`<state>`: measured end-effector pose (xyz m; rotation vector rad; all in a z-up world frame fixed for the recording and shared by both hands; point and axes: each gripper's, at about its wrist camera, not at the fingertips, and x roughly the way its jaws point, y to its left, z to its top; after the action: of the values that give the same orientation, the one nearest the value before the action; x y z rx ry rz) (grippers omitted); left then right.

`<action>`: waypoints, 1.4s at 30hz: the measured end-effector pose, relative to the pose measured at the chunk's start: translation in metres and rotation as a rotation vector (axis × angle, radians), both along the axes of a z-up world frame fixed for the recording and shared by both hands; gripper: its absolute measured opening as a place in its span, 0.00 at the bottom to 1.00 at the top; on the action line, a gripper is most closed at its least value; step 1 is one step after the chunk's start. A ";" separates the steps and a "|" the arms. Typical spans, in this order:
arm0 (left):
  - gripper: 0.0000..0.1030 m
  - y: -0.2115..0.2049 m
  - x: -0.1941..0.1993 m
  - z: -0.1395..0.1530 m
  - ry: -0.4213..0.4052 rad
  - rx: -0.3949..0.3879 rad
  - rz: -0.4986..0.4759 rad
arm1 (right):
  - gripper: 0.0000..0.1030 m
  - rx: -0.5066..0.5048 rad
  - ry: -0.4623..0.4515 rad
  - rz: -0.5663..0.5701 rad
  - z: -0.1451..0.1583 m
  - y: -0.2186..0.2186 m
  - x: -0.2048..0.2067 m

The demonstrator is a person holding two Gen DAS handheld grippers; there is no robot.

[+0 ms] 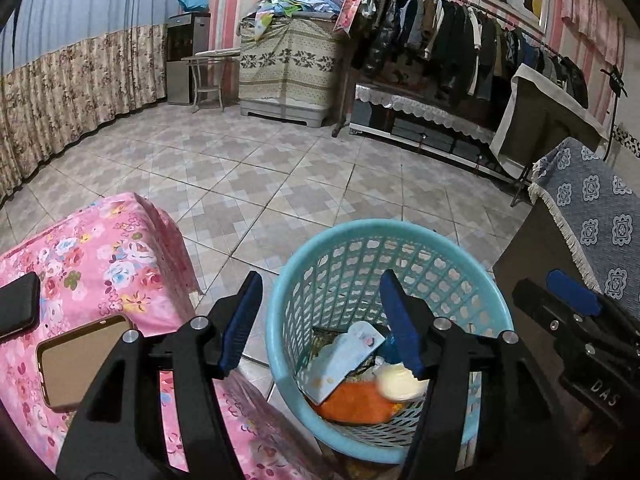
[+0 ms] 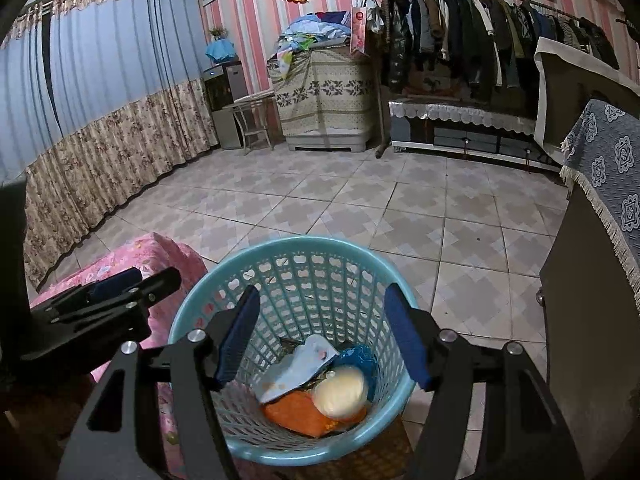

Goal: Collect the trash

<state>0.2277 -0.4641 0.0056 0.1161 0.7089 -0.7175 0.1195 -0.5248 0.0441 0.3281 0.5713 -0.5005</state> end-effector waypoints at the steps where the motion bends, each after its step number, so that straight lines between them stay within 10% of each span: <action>1: 0.58 0.001 0.000 0.000 -0.002 -0.001 0.002 | 0.62 0.000 -0.001 0.001 0.000 0.000 0.000; 11: 0.85 0.034 -0.003 0.017 -0.055 -0.018 0.071 | 0.74 -0.061 -0.005 -0.027 0.019 0.003 0.000; 20: 0.95 0.142 -0.027 0.058 -0.171 0.006 0.235 | 0.89 -0.084 -0.051 -0.068 0.044 0.019 -0.004; 33: 0.95 0.414 -0.134 0.043 -0.300 0.110 0.657 | 0.91 -0.063 -0.127 0.443 0.024 0.260 0.001; 42: 0.95 0.466 -0.181 0.004 -0.278 0.022 0.713 | 0.92 -0.277 -0.158 0.613 -0.006 0.345 -0.065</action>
<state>0.0467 0.0016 0.0100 -0.0208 0.4425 -0.0070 0.0547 -0.1795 0.0385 -0.0781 0.4138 0.0424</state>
